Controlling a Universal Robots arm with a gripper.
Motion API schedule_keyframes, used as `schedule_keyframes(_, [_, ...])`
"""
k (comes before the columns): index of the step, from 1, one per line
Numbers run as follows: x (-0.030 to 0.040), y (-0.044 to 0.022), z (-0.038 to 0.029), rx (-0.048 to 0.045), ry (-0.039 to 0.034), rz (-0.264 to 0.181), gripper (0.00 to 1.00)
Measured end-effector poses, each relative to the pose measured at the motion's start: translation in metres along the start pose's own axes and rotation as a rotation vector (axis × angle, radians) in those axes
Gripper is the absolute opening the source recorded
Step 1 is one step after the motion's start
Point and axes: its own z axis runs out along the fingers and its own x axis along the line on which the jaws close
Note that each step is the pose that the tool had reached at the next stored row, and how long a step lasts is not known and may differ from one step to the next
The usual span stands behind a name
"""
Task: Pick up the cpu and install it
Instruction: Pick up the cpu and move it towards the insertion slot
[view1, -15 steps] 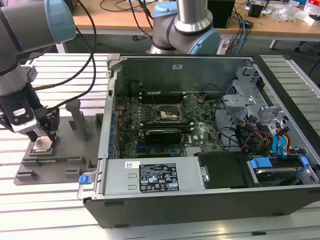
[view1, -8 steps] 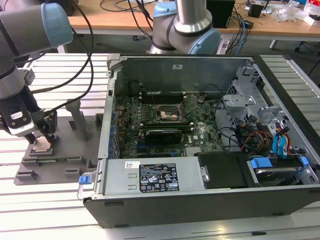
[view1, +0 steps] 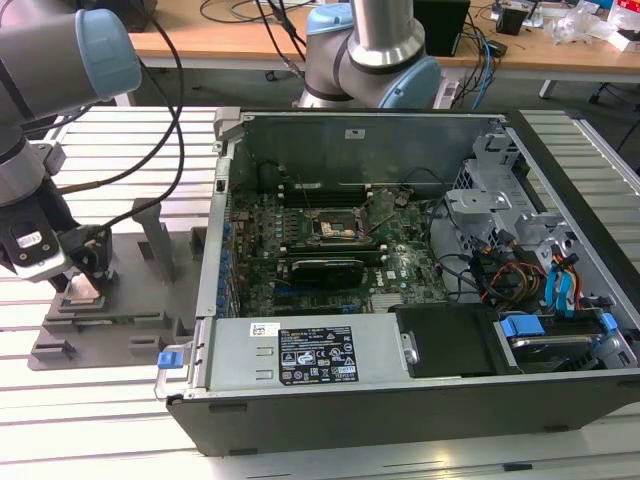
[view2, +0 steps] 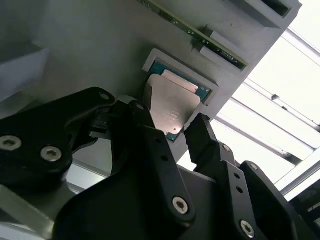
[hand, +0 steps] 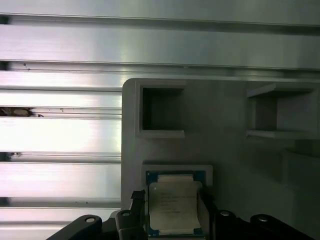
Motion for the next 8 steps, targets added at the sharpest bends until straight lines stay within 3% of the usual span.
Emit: schedule_keyframes(8, [-0.0008, 0.0, 0.0016, -0.0004, -0.0003, -0.012, 0.62])
